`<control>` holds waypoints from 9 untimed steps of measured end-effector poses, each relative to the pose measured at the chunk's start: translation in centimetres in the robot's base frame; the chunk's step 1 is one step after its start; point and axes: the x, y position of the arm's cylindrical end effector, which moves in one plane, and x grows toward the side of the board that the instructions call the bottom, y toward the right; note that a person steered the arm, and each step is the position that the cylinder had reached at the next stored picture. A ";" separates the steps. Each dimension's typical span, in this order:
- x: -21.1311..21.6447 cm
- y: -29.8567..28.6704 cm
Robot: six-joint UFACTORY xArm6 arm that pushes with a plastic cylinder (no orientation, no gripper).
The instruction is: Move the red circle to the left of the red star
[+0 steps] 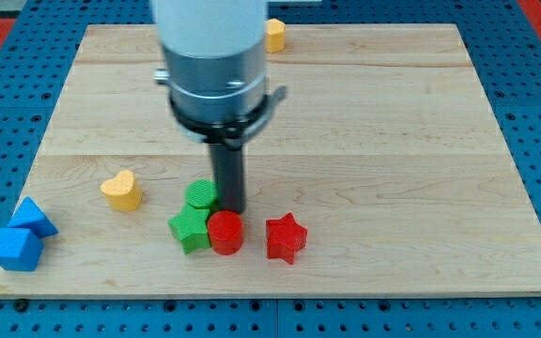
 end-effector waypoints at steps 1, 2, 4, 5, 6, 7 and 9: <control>0.1 -3.0; 1.3 -3.0; 3.4 -3.0; 3.4 -2.6; 3.4 -2.2; 3.4 -1.4; 3.4 0.5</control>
